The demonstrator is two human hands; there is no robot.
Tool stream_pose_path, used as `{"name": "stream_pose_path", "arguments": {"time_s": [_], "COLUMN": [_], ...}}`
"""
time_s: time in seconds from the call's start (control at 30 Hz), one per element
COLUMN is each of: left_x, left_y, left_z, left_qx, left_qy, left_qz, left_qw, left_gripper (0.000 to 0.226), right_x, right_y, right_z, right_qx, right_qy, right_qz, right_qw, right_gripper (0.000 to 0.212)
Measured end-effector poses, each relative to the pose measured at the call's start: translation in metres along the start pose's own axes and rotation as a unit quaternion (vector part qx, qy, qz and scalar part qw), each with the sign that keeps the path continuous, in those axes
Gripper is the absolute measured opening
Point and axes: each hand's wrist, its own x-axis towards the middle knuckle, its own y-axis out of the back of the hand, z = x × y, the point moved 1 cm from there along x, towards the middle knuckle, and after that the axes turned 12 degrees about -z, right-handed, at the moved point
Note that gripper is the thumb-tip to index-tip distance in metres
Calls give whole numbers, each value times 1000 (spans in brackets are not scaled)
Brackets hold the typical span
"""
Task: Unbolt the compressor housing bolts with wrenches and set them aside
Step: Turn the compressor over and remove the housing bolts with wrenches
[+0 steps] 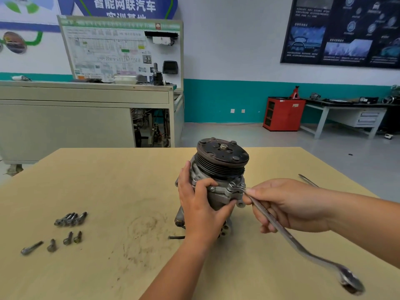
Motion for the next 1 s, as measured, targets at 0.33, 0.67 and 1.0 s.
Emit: {"name": "stream_pose_path", "arguments": {"time_s": [0.33,0.67,1.0], "left_x": [-1,-1,1], "left_y": [-1,4,7], "left_z": [-4,-5,-4], "left_qx": [-5,-25,-31], "left_qy": [-6,-7,-21], "left_qz": [2,-24,-13], "left_qw": [1000,999,999], "left_gripper": [55,50,49], "right_x": [0,-11,2], "right_y": [36,59,11], "right_z": [-37,-47,-13], "right_qx": [-313,-344,-65], "right_qy": [-176,-189,-42], "right_qz": [-76,-98,-65], "right_qw": [930,914,995], "right_gripper": [28,15,26]}}
